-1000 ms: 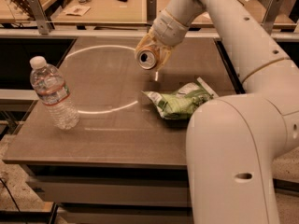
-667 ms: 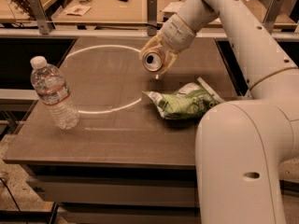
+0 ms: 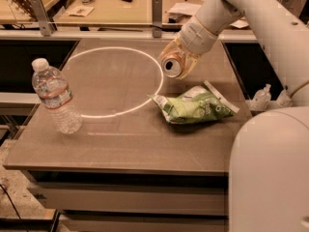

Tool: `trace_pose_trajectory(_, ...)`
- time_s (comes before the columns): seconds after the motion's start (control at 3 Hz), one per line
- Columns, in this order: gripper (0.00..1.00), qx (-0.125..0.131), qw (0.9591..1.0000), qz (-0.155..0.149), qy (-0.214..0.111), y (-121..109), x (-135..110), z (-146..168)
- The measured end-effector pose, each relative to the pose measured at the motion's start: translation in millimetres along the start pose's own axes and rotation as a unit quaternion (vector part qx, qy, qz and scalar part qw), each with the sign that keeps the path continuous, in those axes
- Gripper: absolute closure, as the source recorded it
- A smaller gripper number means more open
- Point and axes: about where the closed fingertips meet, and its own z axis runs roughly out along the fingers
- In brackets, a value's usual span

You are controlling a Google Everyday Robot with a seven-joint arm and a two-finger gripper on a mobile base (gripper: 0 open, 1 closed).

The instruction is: Knock orange can over

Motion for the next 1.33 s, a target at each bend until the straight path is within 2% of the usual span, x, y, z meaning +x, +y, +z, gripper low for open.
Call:
trace_pose_trajectory(0.33, 1.0, -0.014, 0.9944, -0.019, 0.103, 14.6, 8.2, -23.2)
trace_pose_trajectory(0.67, 1.0, -0.062, 0.9843, -0.023, 0.164, 39.2, 9.8, -11.7)
trace_pose_trajectory(1.0, 1.0, -0.11, 0.982, -0.019, 0.153, 60.1, 10.4, 18.1)
trace_pose_trajectory(1.33, 0.84, -0.126, 0.9817, -0.014, 0.142, 59.5, 11.0, 25.1)
